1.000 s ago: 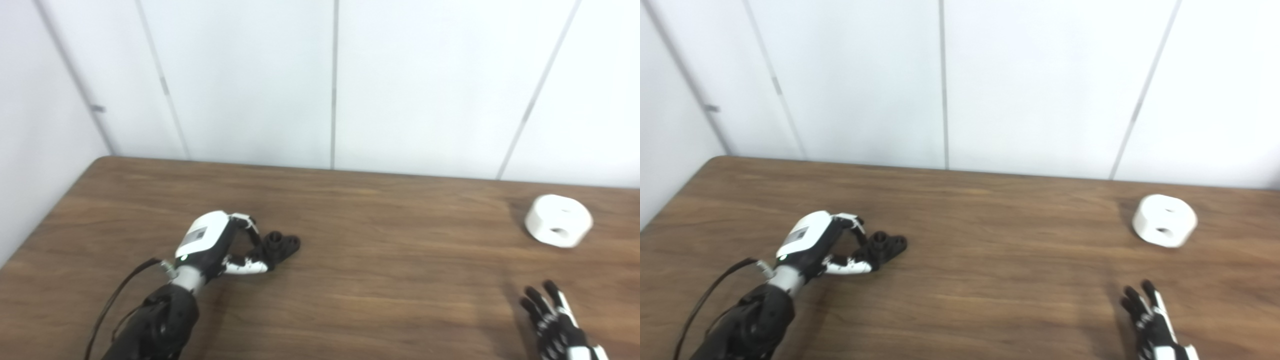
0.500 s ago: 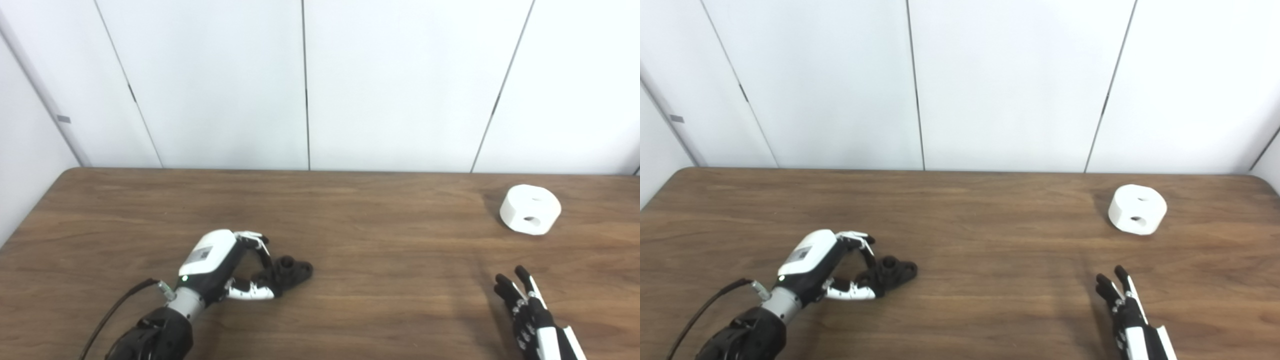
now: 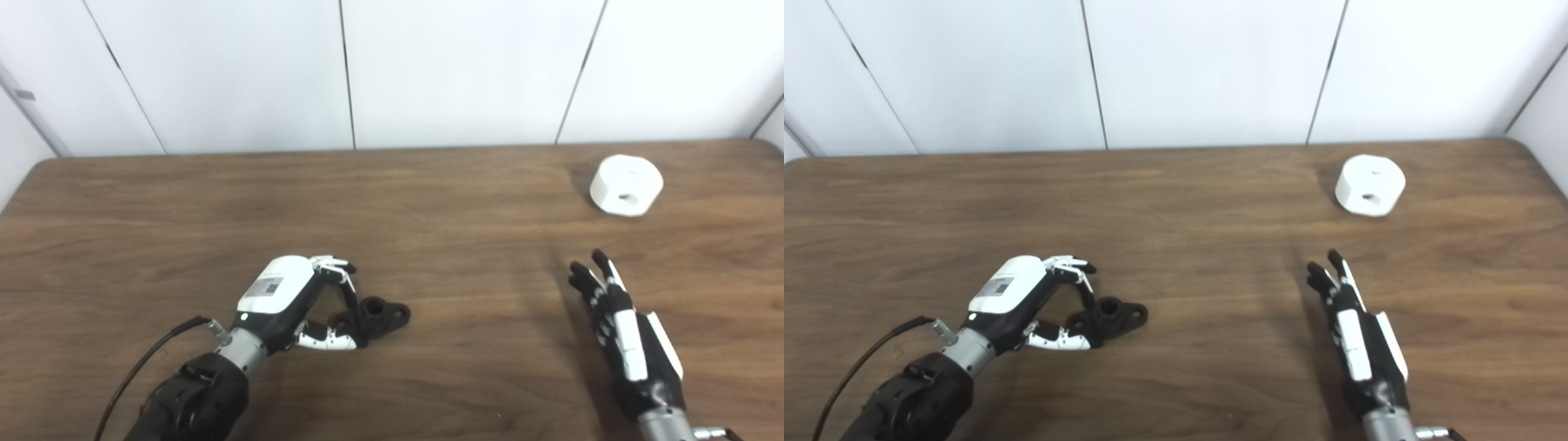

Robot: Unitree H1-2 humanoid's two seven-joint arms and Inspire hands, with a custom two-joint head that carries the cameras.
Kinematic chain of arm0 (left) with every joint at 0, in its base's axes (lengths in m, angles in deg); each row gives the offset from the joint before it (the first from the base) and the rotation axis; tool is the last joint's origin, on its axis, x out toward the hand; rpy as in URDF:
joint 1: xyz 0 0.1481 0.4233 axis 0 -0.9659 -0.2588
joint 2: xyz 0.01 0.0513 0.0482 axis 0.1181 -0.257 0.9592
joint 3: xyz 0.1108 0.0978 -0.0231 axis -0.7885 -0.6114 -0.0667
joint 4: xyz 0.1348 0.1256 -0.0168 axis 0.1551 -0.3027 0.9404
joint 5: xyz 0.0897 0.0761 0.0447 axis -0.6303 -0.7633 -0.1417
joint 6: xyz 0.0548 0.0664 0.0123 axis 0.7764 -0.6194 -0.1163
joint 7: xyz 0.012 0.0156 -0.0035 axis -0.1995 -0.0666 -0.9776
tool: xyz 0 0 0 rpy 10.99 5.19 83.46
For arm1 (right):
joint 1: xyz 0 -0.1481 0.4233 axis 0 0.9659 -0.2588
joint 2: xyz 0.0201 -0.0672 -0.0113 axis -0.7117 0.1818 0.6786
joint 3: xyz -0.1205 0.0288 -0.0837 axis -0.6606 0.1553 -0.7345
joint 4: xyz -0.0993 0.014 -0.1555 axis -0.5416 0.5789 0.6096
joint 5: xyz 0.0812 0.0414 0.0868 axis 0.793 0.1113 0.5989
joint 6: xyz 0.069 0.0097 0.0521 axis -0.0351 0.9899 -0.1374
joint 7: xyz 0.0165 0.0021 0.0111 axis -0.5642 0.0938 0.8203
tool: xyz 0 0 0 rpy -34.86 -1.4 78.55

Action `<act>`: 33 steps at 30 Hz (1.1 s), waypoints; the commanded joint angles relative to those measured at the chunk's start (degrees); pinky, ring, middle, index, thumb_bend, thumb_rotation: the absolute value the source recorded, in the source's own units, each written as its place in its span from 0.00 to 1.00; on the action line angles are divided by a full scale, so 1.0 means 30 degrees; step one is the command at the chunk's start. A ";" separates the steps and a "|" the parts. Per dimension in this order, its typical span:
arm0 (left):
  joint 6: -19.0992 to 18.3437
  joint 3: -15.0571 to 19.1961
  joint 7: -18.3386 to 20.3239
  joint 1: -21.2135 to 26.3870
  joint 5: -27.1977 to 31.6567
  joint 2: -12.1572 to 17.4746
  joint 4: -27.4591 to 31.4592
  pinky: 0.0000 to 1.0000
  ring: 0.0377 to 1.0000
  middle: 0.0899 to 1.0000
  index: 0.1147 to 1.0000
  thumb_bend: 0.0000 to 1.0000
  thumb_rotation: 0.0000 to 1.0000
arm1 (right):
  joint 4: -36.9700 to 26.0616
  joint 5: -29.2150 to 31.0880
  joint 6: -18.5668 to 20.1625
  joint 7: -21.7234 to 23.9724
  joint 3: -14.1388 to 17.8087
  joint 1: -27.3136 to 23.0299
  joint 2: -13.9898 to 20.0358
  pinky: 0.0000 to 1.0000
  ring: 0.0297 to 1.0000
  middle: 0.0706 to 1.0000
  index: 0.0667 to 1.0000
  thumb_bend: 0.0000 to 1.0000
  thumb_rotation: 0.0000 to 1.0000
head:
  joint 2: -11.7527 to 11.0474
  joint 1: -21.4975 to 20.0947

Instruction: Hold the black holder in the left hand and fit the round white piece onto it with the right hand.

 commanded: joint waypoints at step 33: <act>0.3529 -0.1028 -0.0308 -0.1795 -0.1281 -0.1025 -0.1251 0.91 0.87 0.78 0.42 0.51 0.06 | -0.0615 -0.0007 -0.0193 -0.0210 -0.0120 -0.0047 -0.0533 1.00 0.93 0.92 1.00 0.66 1.00 | -0.0740 -0.0717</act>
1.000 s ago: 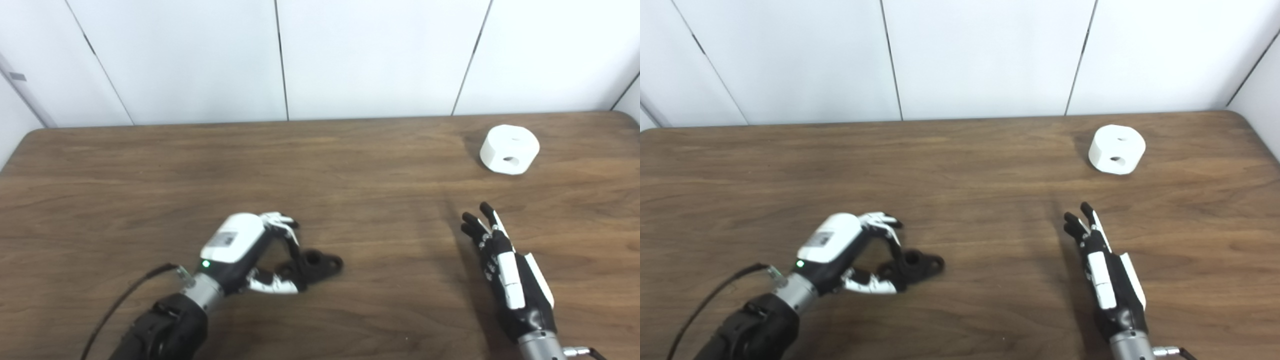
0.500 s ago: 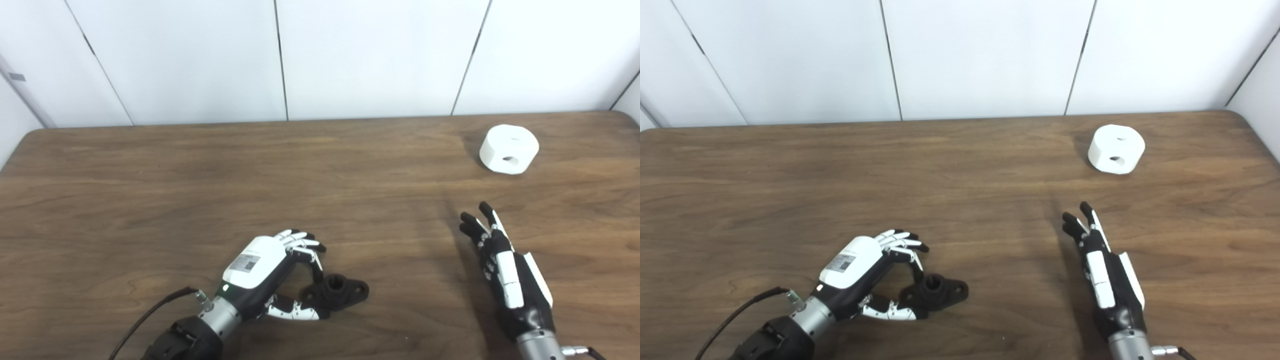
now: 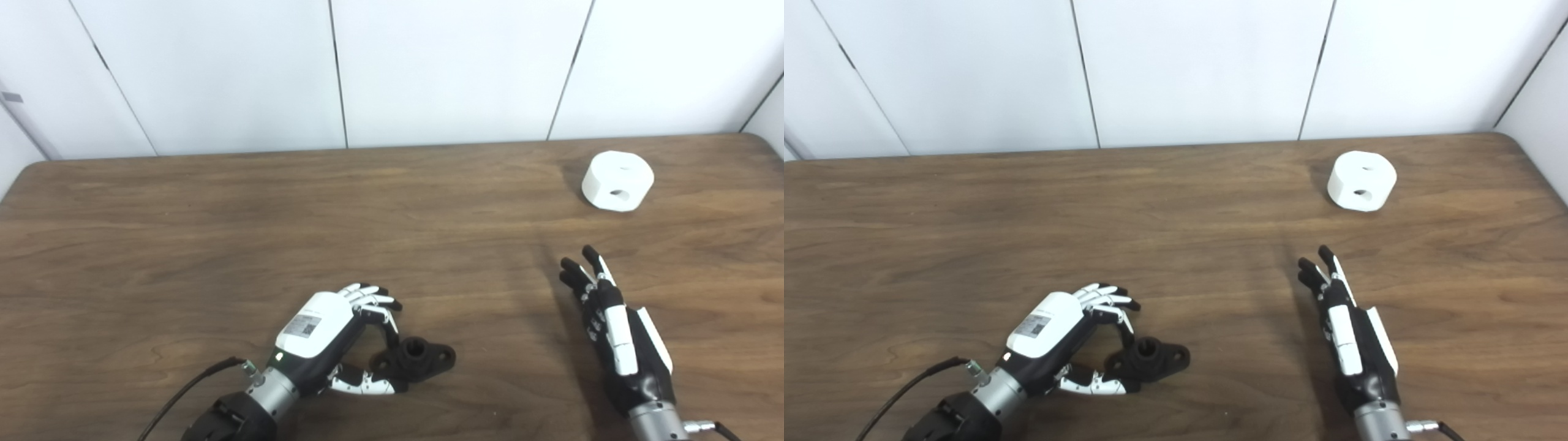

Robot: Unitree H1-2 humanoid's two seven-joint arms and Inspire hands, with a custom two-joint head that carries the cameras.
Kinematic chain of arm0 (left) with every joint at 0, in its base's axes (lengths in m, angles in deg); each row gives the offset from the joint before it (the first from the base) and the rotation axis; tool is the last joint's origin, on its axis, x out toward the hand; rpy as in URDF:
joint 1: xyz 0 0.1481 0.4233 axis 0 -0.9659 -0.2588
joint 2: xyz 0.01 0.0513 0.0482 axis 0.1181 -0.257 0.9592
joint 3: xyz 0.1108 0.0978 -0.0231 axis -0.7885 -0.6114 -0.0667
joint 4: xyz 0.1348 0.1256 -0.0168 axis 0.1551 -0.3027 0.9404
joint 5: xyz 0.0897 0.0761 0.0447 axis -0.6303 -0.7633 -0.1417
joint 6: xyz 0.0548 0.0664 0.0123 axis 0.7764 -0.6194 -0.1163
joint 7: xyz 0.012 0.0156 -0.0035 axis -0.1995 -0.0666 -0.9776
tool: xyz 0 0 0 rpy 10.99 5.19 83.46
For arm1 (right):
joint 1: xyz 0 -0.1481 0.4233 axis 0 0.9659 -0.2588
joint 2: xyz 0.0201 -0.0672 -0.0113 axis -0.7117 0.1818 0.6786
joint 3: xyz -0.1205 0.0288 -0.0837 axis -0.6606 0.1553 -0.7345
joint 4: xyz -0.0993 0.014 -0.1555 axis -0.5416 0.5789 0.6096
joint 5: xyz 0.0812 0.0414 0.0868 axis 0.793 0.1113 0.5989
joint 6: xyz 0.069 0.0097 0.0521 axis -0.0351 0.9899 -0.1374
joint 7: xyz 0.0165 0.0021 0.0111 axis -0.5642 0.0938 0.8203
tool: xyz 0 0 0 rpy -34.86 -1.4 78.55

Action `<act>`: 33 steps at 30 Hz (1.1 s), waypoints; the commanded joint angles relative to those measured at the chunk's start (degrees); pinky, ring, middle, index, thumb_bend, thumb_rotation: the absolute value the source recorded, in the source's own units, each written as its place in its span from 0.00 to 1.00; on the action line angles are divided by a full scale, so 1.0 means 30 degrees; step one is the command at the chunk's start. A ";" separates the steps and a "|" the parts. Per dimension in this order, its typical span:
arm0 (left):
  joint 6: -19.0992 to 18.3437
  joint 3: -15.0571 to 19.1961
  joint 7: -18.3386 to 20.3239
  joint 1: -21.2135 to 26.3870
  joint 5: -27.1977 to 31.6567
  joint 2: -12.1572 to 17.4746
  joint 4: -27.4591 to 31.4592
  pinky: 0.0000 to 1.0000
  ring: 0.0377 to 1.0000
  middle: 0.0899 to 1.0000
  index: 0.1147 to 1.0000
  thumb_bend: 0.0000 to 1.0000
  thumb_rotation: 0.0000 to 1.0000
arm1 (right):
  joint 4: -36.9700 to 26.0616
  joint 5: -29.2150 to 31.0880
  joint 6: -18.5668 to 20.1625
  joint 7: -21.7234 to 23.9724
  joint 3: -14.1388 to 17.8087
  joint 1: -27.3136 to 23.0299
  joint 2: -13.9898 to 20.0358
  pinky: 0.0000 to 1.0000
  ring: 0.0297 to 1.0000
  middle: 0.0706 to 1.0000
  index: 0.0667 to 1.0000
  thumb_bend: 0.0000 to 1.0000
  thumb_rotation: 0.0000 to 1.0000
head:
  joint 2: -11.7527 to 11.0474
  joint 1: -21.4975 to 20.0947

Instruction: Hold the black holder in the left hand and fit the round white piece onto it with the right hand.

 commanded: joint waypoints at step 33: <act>0.1345 -0.0224 -0.0187 -0.0239 -0.0645 0.0252 -0.3023 0.90 0.88 0.79 0.42 0.51 0.06 | -0.2527 -1.0665 0.5753 0.1494 0.2450 -0.6936 0.5356 0.82 0.86 0.87 0.88 0.72 0.28 | -0.2219 -0.3481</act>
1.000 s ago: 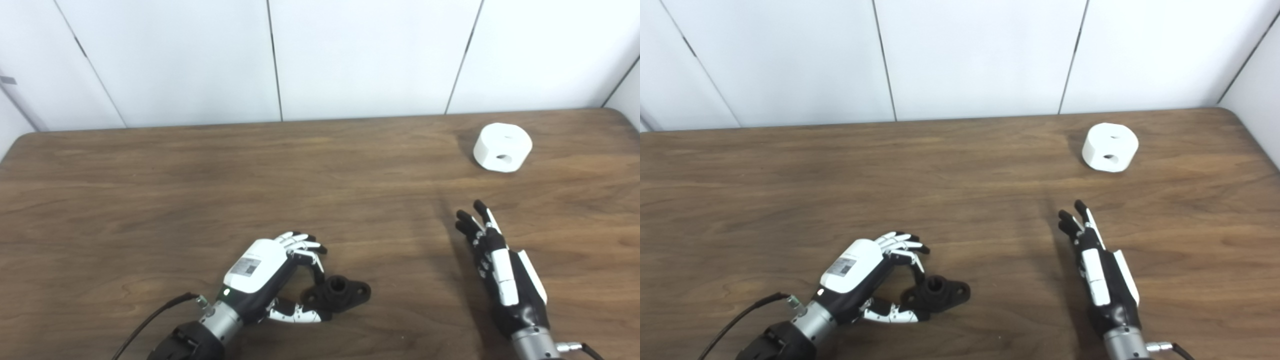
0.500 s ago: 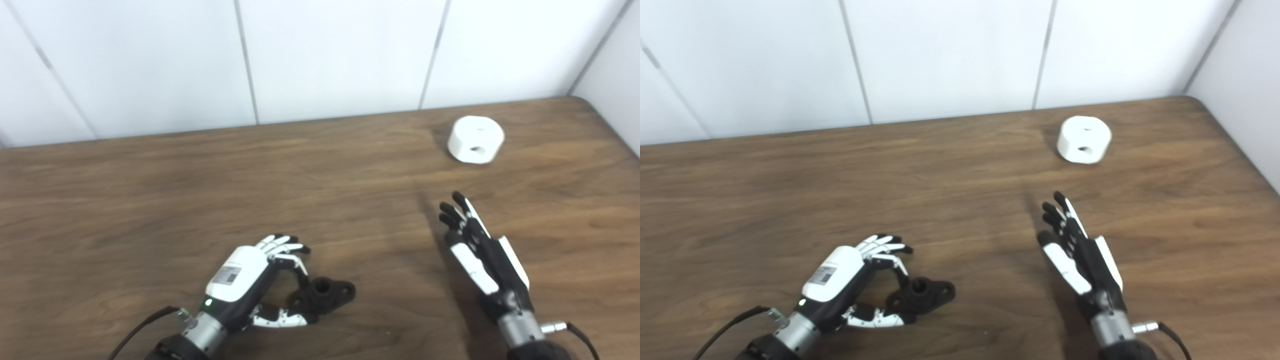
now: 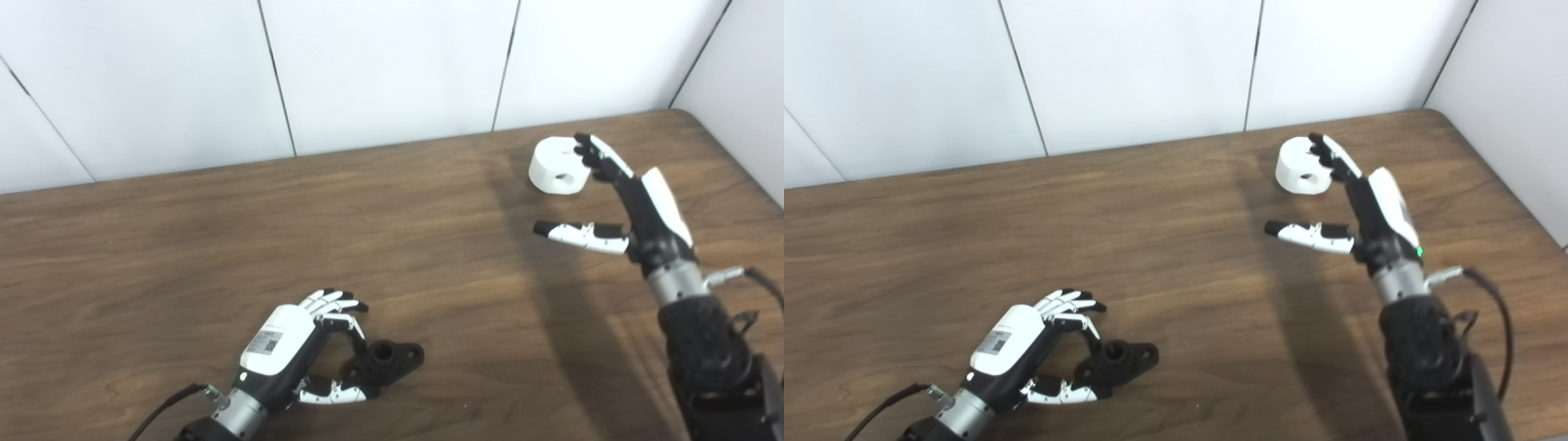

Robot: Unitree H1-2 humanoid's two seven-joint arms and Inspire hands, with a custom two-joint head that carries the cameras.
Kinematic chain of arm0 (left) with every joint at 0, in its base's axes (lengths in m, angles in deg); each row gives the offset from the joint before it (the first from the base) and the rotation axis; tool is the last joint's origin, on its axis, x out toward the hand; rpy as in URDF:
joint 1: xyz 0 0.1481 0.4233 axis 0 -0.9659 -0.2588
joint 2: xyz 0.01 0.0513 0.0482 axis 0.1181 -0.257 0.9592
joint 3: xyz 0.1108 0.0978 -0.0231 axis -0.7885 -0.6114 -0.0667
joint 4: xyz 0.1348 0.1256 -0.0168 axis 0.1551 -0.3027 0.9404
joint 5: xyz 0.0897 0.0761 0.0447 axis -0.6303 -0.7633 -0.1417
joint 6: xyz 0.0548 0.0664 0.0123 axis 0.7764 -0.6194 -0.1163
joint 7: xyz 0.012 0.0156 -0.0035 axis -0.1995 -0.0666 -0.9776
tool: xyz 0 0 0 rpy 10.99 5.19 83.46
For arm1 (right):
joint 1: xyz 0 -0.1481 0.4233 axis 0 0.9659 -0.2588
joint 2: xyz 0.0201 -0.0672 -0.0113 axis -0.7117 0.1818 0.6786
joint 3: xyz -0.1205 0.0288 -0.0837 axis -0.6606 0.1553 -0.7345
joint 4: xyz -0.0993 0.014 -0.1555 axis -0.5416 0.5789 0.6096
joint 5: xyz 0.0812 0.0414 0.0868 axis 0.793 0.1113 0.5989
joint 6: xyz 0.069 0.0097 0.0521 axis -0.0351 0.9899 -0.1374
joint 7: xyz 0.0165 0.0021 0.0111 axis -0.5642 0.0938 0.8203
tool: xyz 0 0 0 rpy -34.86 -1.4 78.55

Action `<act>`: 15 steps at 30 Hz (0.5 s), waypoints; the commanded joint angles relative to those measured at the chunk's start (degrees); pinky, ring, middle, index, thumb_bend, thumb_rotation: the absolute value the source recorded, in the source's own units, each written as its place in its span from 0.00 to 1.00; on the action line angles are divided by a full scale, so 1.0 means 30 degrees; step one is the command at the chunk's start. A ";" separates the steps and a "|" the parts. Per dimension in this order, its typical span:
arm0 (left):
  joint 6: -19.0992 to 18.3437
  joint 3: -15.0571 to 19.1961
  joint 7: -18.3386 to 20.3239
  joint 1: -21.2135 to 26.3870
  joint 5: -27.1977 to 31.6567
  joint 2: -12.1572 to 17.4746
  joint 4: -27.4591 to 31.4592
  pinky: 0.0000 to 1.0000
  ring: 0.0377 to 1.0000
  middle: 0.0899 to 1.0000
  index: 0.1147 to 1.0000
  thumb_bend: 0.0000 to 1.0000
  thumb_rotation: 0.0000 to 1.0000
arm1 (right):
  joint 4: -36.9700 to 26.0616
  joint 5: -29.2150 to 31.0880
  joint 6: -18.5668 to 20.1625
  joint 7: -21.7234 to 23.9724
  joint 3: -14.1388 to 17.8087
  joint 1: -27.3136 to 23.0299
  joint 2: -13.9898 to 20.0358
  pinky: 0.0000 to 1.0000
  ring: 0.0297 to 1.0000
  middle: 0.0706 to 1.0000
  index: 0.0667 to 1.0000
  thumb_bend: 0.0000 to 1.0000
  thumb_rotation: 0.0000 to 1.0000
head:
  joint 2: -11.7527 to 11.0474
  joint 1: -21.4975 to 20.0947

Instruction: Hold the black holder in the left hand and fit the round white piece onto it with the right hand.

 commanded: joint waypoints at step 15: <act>0.0130 -0.0455 0.0514 -0.0484 -0.0718 0.0408 -0.1948 0.90 0.89 0.79 0.42 0.51 0.06 | 0.3358 -0.2510 0.1536 0.2393 -0.0576 -0.4734 0.3880 0.84 0.91 0.90 0.84 0.82 0.25 | -0.0558 -0.0822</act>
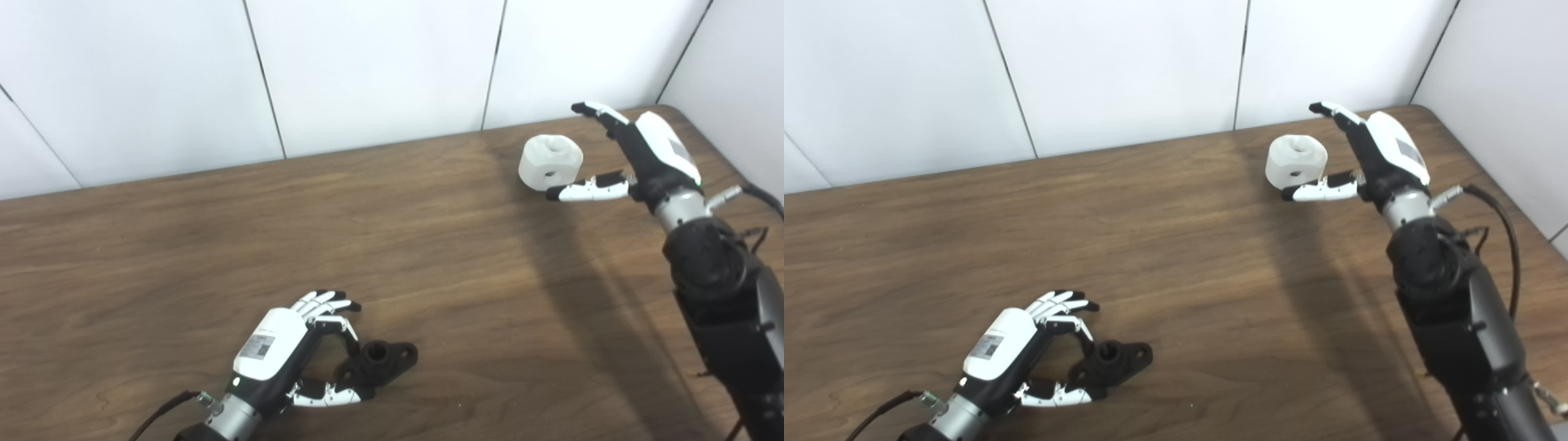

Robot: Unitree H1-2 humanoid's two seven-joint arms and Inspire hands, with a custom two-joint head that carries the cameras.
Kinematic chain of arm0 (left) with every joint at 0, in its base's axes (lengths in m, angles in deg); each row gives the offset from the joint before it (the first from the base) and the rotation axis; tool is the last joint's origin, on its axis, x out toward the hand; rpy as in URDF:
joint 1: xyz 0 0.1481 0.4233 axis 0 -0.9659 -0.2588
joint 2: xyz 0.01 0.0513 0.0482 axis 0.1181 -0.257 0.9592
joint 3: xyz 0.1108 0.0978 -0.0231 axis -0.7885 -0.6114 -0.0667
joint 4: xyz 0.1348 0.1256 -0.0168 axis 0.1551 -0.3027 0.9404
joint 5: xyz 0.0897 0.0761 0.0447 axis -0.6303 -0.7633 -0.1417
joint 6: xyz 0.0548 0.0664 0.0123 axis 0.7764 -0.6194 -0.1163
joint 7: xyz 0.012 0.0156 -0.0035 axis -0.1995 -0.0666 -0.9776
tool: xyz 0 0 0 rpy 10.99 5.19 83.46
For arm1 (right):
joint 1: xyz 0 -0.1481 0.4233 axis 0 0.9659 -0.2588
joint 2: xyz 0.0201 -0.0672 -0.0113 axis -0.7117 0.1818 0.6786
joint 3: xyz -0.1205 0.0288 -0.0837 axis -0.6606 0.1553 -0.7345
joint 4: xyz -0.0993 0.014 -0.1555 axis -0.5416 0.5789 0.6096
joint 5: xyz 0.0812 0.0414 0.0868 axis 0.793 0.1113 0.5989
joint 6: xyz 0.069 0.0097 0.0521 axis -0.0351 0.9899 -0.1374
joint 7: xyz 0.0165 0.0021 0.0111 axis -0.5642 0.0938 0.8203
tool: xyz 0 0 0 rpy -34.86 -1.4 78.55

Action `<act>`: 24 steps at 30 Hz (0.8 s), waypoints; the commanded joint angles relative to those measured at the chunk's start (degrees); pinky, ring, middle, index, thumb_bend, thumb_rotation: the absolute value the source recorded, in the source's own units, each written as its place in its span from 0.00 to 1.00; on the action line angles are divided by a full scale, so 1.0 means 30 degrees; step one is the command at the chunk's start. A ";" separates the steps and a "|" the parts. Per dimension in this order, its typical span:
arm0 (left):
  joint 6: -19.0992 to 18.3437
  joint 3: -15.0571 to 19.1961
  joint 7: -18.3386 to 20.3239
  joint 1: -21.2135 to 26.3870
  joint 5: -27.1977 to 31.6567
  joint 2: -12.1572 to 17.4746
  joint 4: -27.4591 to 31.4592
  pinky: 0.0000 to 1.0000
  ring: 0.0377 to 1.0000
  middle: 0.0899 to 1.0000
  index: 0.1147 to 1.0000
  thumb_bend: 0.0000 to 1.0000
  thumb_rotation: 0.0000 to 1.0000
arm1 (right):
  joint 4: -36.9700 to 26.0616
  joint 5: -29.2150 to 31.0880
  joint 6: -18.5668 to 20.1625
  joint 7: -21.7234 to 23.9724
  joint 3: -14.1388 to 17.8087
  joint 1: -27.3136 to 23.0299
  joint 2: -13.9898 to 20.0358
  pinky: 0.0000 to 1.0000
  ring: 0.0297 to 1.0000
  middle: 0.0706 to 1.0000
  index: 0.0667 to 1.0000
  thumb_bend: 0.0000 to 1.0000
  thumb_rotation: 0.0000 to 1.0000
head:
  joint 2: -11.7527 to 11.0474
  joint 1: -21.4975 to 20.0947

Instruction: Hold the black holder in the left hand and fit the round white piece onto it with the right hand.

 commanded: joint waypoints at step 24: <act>-0.0083 -0.0453 0.0781 -0.0725 -0.0456 0.0503 -0.1662 0.91 0.89 0.80 0.42 0.51 0.06 | 0.6046 -0.1179 0.0207 0.1721 -0.2263 -0.5027 0.2138 0.86 0.97 0.93 0.87 0.88 0.20 | 0.0478 0.0250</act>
